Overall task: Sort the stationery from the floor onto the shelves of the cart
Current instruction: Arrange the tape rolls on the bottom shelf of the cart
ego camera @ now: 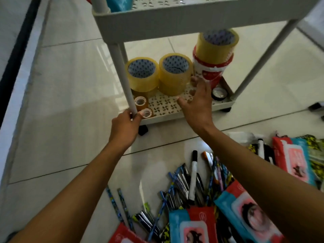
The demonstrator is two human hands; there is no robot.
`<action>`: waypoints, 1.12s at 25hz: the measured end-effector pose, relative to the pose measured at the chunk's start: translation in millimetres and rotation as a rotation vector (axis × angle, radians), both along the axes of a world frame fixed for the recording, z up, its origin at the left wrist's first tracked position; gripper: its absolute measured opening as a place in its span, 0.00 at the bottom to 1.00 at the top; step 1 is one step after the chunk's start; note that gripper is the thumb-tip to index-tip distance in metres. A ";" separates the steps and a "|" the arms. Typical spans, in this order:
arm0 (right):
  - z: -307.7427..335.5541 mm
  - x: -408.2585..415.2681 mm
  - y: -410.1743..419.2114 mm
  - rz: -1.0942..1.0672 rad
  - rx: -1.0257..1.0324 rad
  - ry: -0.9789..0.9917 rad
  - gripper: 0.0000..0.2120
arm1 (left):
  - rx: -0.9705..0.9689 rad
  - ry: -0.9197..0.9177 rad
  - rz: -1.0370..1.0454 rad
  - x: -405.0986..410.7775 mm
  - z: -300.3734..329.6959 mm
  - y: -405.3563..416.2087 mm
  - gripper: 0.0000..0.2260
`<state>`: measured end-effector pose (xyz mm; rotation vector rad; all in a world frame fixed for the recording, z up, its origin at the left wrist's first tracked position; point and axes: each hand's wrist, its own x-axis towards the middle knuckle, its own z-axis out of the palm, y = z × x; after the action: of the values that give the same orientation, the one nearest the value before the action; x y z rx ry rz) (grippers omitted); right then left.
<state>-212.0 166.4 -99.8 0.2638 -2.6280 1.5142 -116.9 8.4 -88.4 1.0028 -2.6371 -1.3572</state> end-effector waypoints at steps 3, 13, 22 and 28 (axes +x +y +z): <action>22.1 41.8 41.4 0.001 0.022 -0.076 0.21 | 0.058 0.012 0.023 5.1 -1.9 -5.4 0.20; 69.6 218.3 218.3 -0.035 0.328 -0.333 0.06 | 0.172 0.182 0.045 72.0 -4.7 47.9 0.21; -3.8 313.4 256.9 0.296 0.746 -0.367 0.23 | -0.189 0.047 -1.073 196.7 -12.2 194.4 0.20; -13.0 322.4 264.9 0.369 0.898 -0.333 0.29 | -0.504 0.055 -1.093 210.5 -31.9 213.0 0.25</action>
<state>110.4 431.3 -112.8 0.6215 -3.5173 0.3119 93.6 221.4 -120.3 -0.6192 -3.2763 -0.5752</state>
